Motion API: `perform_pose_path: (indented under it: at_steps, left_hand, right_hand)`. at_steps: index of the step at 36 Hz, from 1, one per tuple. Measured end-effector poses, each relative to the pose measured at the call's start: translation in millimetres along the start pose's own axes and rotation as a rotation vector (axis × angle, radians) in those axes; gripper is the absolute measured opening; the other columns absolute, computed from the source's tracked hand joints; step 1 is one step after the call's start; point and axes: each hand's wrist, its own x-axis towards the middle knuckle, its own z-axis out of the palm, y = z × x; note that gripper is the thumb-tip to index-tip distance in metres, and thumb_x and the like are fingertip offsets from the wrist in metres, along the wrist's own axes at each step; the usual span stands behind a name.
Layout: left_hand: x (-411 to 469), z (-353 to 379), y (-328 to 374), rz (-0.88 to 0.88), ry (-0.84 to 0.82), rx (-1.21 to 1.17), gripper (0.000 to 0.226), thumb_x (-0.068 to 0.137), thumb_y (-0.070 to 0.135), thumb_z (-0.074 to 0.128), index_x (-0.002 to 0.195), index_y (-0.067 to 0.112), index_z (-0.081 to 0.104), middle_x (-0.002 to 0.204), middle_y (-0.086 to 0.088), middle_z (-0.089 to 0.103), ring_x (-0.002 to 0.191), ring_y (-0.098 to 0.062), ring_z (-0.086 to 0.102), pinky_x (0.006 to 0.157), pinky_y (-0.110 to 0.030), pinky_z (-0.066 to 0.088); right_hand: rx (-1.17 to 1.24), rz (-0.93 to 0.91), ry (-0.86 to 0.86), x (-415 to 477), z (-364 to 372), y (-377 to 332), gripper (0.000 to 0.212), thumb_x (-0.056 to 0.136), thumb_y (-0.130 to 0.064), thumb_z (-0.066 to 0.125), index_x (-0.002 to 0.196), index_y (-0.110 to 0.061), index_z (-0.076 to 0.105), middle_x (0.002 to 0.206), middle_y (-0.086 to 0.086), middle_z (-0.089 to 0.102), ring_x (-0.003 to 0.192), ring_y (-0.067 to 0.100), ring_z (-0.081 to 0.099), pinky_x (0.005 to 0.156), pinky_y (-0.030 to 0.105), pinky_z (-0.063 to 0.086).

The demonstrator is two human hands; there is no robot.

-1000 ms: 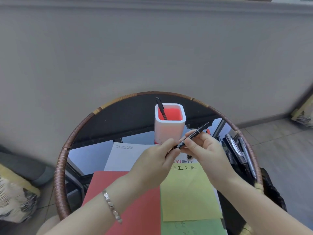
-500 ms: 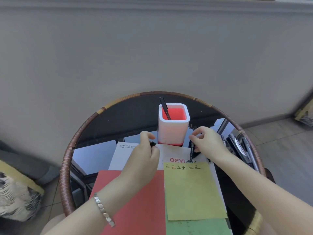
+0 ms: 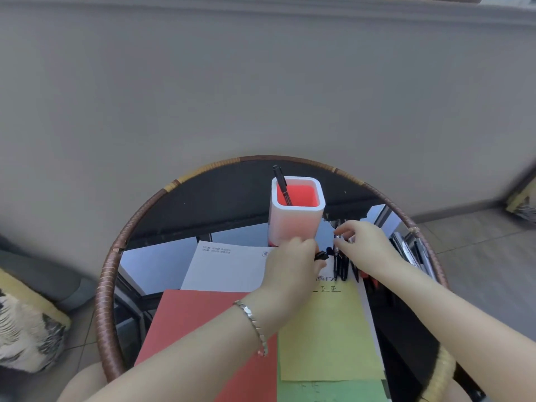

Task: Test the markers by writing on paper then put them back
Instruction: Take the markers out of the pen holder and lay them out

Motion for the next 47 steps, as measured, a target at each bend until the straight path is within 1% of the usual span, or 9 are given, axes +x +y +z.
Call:
perform_pose_path:
  at_steps: [7,12,21,25,30,33,38,43,47]
  left_hand:
    - [8,10,-5,0.066,-0.014,-0.006,0.023,0.090,0.026,0.055,0.102,0.007,0.059,0.102,-0.008,0.061,0.098,-0.027,0.051,0.072,-0.033,0.041]
    - [-1,-12,-22,0.093,0.038,-0.057,0.024,0.091,0.030,0.053,0.100,0.009,0.060,0.099,-0.003,0.056,0.095,-0.022,0.051,0.074,-0.034,0.043]
    - [-25,-74,-64,-0.072,0.189,-0.275,0.016,0.087,0.013,0.056,0.098,0.022,0.062,0.085,0.018,0.059,0.082,0.005,0.054,0.071,-0.015,0.045]
    - [-31,-87,-75,-0.112,0.208,-0.296,0.016,0.087,0.012,0.057,0.096,0.024,0.061,0.085,0.016,0.061,0.082,0.004,0.056,0.067,-0.009,0.042]
    - [-31,-93,-73,-0.125,0.252,-0.340,0.017,0.086,0.015,0.059,0.100,0.023,0.060,0.087,0.015,0.060,0.081,0.009,0.054,0.066,-0.005,0.041]
    - [-28,-94,-59,-0.085,0.282,-0.404,0.028,0.084,0.017,0.063,0.110,0.025,0.056,0.094,0.015,0.059,0.084,0.004,0.055,0.075,-0.021,0.050]
    - [-25,-100,-18,0.117,0.372,-0.561,0.032,0.081,0.020,0.066,0.104,0.037,0.052,0.097,0.013,0.059,0.083,-0.001,0.059,0.070,-0.016,0.049]
    - [-31,-94,8,0.294,0.402,-0.600,0.028,0.080,0.003,0.063,0.090,0.029,0.060,0.089,0.015,0.061,0.078,-0.004,0.060,0.064,-0.012,0.048]
    - [-34,-81,10,0.267,0.433,-0.610,0.017,0.078,0.003,0.065,0.087,0.018,0.061,0.083,0.008,0.062,0.076,-0.003,0.062,0.066,-0.013,0.051]
  right_hand:
    - [0.104,-0.212,0.225,-3,-27,-23,0.019,0.087,-0.008,0.051,0.097,-0.013,0.066,0.089,-0.001,0.060,0.088,0.015,0.054,0.078,0.026,0.043]
    - [0.066,-0.398,0.220,15,-32,-55,0.017,0.087,-0.011,0.054,0.099,-0.011,0.066,0.084,-0.001,0.056,0.081,0.013,0.050,0.076,0.022,0.040]
    - [-0.024,-0.282,0.070,60,-12,-107,0.040,0.091,-0.032,0.051,0.124,-0.010,0.052,0.117,0.011,0.058,0.110,0.027,0.052,0.088,0.036,0.044]
    - [-0.018,-0.267,0.071,64,-5,-113,0.029,0.090,-0.028,0.052,0.104,-0.005,0.061,0.095,0.011,0.060,0.091,0.028,0.057,0.072,0.034,0.045]
    - [0.107,-0.404,0.210,42,-16,-112,0.017,0.088,-0.027,0.056,0.094,-0.013,0.064,0.084,0.000,0.049,0.077,0.013,0.051,0.071,0.021,0.042]
    - [0.198,-0.561,0.311,9,-33,-115,0.012,0.085,-0.022,0.062,0.090,-0.013,0.067,0.080,-0.003,0.049,0.068,0.003,0.048,0.066,0.004,0.037]
    - [0.202,-0.718,0.328,-47,-54,-110,0.012,0.083,-0.022,0.065,0.091,-0.014,0.069,0.084,-0.002,0.054,0.073,0.008,0.051,0.067,0.010,0.041]
    - [0.282,-0.726,0.322,-73,-53,-94,0.016,0.078,-0.016,0.065,0.094,-0.014,0.069,0.089,-0.012,0.054,0.078,0.001,0.054,0.073,0.011,0.045]
    - [0.411,-0.596,0.281,-84,-53,-80,0.020,0.079,-0.017,0.069,0.098,-0.021,0.065,0.088,-0.010,0.061,0.082,0.007,0.061,0.076,0.012,0.047]
